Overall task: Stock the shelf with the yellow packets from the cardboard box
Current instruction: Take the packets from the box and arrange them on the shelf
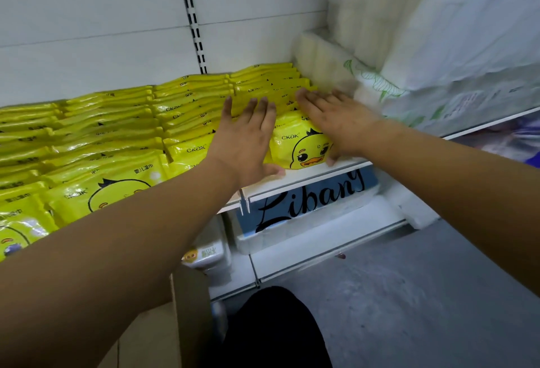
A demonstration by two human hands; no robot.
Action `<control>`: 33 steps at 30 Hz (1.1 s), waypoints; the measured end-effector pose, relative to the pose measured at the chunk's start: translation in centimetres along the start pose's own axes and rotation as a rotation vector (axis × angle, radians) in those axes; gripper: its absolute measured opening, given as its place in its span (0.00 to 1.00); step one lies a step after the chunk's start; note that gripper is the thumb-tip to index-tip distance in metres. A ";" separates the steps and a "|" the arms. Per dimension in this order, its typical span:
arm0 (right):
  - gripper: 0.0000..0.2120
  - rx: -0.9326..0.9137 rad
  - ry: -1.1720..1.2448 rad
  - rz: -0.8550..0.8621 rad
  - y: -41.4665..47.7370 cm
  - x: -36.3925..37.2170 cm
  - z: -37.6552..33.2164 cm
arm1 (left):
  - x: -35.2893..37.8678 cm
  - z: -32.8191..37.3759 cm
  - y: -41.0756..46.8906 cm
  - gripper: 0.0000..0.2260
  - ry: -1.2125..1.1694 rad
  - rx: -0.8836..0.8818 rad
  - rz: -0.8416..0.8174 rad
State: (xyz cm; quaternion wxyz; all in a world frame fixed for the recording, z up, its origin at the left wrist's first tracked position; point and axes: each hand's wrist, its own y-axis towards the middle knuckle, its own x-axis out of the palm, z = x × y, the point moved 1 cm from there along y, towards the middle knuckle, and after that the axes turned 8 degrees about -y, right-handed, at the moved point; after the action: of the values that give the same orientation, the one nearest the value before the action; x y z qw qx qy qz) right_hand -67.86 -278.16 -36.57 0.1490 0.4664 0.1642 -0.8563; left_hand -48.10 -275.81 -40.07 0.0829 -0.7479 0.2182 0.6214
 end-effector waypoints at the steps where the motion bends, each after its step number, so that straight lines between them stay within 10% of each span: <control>1: 0.72 0.003 0.013 0.000 -0.3 -0.4 -0.2 | -0.2 -0.5 -0.9 0.55 -0.006 -0.016 -0.003; 21: 0.62 -0.327 0.358 0.274 -1.1 -16.0 -29.8 | -1.3 -21.0 -31.4 0.55 -0.046 -0.438 -0.078; 33: 0.64 -0.317 0.170 0.293 7.2 -20.3 -37.3 | 1.6 -28.7 -33.0 0.56 -0.050 -0.426 -0.200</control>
State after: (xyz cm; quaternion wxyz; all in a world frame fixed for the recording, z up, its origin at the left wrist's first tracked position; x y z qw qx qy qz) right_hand -26.43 -266.88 -39.43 0.3291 0.5263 0.2392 -0.7466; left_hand -8.06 -258.11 -40.30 -0.0102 -0.7507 0.0051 0.6605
